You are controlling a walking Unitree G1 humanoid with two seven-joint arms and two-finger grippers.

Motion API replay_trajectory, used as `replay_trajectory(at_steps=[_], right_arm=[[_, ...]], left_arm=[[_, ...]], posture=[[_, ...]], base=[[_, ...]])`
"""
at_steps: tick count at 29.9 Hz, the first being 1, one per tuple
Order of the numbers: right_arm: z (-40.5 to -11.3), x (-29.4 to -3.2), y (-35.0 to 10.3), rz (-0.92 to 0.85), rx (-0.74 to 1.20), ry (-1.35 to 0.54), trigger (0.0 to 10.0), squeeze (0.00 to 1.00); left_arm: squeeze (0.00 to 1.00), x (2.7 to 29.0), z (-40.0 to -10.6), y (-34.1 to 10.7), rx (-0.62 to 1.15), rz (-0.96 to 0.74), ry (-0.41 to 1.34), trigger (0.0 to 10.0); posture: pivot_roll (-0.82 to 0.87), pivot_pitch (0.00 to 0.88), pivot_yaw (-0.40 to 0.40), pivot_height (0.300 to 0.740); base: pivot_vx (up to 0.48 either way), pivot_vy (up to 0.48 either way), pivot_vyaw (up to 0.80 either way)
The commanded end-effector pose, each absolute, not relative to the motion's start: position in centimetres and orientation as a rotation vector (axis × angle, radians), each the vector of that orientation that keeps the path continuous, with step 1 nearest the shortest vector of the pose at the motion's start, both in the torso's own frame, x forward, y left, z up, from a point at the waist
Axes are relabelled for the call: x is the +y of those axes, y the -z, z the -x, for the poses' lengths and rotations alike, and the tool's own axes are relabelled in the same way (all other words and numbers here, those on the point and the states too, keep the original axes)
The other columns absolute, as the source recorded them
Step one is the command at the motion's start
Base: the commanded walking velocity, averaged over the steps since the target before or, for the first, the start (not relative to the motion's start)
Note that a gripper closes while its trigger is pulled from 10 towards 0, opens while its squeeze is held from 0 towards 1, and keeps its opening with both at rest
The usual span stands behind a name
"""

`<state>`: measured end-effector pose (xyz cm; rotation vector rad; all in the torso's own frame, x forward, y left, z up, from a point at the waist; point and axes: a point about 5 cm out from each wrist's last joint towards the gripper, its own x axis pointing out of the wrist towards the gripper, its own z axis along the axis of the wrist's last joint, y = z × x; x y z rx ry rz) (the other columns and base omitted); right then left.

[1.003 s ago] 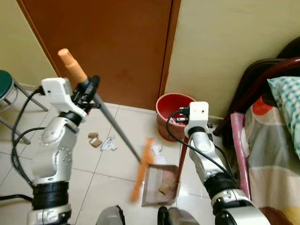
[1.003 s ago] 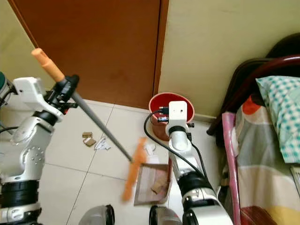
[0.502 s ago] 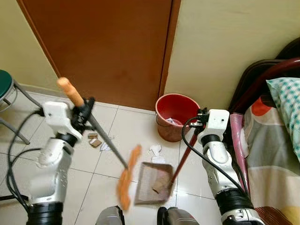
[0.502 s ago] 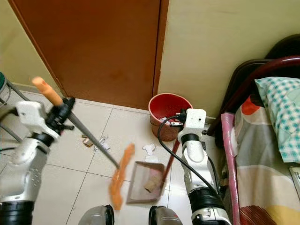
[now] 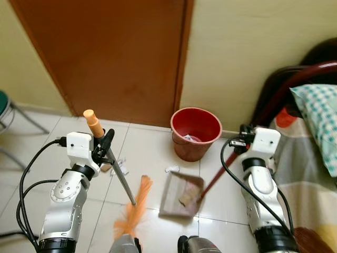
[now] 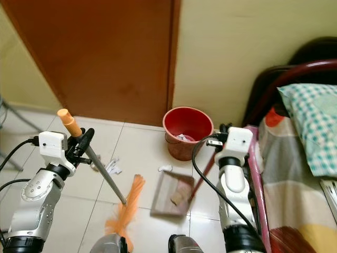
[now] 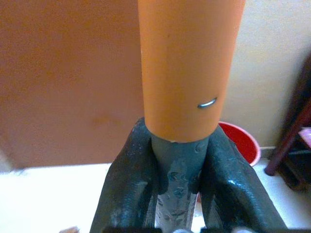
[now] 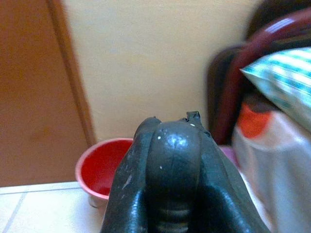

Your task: Sweep floor

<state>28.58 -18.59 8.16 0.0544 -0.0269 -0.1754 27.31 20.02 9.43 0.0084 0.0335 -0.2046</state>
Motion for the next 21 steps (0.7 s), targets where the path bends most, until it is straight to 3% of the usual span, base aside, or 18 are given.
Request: replay_trajectory(at_steps=[1,6,18,21], right_arm=[[-28.7,-18.5,-9.2,-0.062,-0.067,0.179,10.0,0.00],[-28.2,-18.5,-8.6,-0.035,-0.032,0.171,10.0,0.00],[-28.7,-18.5,-8.7,0.002,-0.029,0.148,10.0,0.00],[-28.8,-18.8,-8.9,-0.006,-0.030,0.154,10.0,0.00]], left_arm=[[0.00,20.1,-27.4,-9.8,0.019,-0.047,0.208,10.0],[0.00,18.7,-27.8,-10.1,-0.006,-0.046,0.277,10.0],[0.00,18.3,-27.1,-8.5,0.053,-0.030,0.303,10.0],[0.00,17.9,-27.3,-8.6,0.045,-0.027,0.311,10.0]], posture=[[-0.05,0.006,0.028,0.740],[-0.07,0.009,-0.023,0.740],[-0.08,0.020,0.025,0.740],[-0.09,0.019,0.025,0.740]], base=[[0.000,0.000,-0.80],[0.000,0.000,-0.80],[0.000,0.000,-0.80],[0.000,0.261,-0.80]])
